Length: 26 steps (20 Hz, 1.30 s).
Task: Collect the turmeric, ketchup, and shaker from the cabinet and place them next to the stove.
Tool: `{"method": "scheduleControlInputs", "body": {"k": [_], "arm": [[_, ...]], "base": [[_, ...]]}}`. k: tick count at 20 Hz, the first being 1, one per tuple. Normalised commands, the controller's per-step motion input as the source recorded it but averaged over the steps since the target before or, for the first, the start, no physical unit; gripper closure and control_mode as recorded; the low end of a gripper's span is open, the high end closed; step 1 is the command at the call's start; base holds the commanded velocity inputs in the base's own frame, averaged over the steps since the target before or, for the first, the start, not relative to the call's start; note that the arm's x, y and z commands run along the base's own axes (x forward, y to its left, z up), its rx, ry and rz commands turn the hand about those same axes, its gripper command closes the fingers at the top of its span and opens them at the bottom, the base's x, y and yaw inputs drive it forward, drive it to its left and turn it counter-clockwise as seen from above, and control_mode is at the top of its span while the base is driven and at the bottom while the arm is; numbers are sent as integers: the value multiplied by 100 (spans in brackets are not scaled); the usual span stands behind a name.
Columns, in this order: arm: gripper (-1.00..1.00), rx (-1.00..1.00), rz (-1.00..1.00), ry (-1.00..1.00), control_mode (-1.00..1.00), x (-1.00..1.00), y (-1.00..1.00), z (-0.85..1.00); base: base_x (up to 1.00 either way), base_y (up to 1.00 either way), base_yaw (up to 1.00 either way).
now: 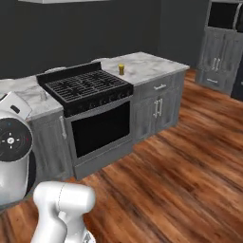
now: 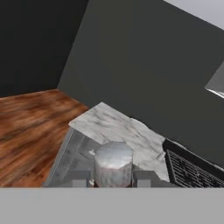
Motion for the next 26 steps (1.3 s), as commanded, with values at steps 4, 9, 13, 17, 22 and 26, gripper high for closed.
{"method": "scheduleControlInputs", "body": {"k": [4, 9, 13, 17, 22, 26], "arm": [[100, 0, 0, 0, 100, 0, 0, 0], [100, 0, 0, 0, 100, 0, 0, 0], [100, 0, 0, 0, 100, 0, 0, 0], [100, 0, 0, 0, 100, 0, 0, 0], [100, 0, 0, 0, 100, 0, 0, 0], [100, 0, 0, 0, 100, 0, 0, 0]], "base": [[69, 14, 50], [100, -12, 42], [100, -30, 36], [100, -33, 33], [87, -41, 32], [61, -31, 36]]}}
